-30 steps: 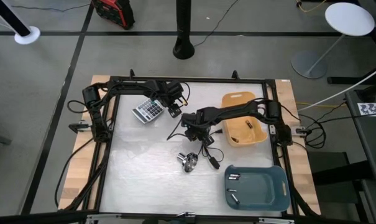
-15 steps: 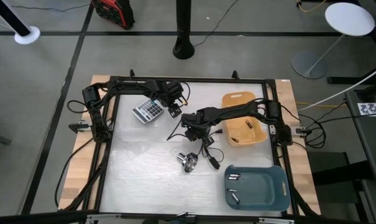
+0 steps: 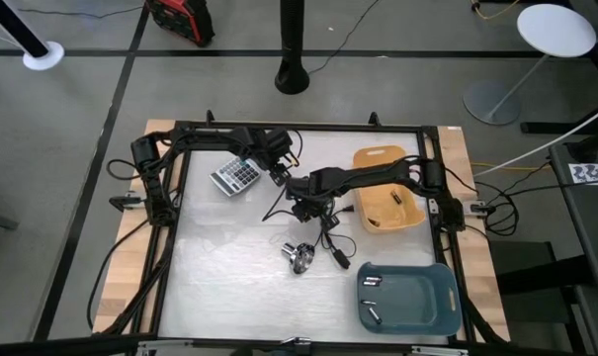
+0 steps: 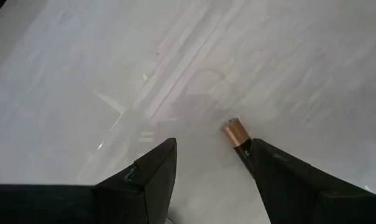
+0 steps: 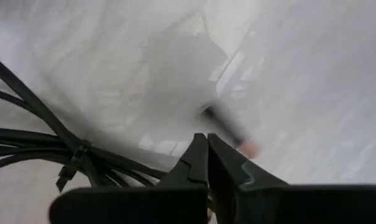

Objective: Sort batteries
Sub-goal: Put the black battery into the yellow bin

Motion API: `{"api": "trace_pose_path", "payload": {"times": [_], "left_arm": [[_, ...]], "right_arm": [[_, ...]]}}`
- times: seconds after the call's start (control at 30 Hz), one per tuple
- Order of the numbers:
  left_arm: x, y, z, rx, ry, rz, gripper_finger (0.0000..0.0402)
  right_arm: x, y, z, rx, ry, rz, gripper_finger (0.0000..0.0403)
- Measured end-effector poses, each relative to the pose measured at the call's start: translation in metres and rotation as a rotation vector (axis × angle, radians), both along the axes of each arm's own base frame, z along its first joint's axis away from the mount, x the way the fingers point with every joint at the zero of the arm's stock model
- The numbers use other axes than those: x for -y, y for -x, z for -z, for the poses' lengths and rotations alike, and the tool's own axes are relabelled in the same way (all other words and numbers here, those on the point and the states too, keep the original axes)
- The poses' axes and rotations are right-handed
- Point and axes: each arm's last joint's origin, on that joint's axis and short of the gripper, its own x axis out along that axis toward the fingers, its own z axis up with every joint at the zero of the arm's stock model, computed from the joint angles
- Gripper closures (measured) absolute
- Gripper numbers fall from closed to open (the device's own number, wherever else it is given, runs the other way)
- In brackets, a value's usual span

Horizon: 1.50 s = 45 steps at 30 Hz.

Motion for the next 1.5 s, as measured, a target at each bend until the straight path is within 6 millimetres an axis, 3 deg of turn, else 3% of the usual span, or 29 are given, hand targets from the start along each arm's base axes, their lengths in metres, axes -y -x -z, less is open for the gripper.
{"api": "trace_pose_path", "payload": {"times": [0.23, 0.6, 0.93, 1.2, 1.33, 1.5], "left_arm": [[0.011, -0.005, 0.000, 0.007, 0.021, 0.015, 0.0205], [0.011, -0.007, 0.006, 0.013, 0.050, -0.049, 0.0205], [0.016, -0.014, 0.021, 0.003, 0.094, -0.044, 0.0205], [0.015, -0.015, 0.041, -0.089, 0.057, -0.044, 0.0208], [0.015, -0.016, 0.044, -0.102, 0.056, -0.039, 0.0234], [0.015, -0.014, 0.040, -0.097, 0.051, -0.038, 0.0302]], "right_arm": [[0.000, 0.000, -0.007, -0.018, -0.003, 0.000, 0.0403], [0.000, 0.001, -0.007, -0.034, -0.011, 0.023, 0.0403], [-0.005, 0.012, -0.006, -0.144, -0.051, -0.029, 0.0402], [-0.007, 0.022, -0.007, -0.257, 0.076, -0.012, 0.0402], [-0.006, 0.027, -0.010, -0.292, 0.106, -0.009, 0.0402], [-0.006, 0.031, -0.026, -0.253, 0.134, -0.003, 0.0402]]}}
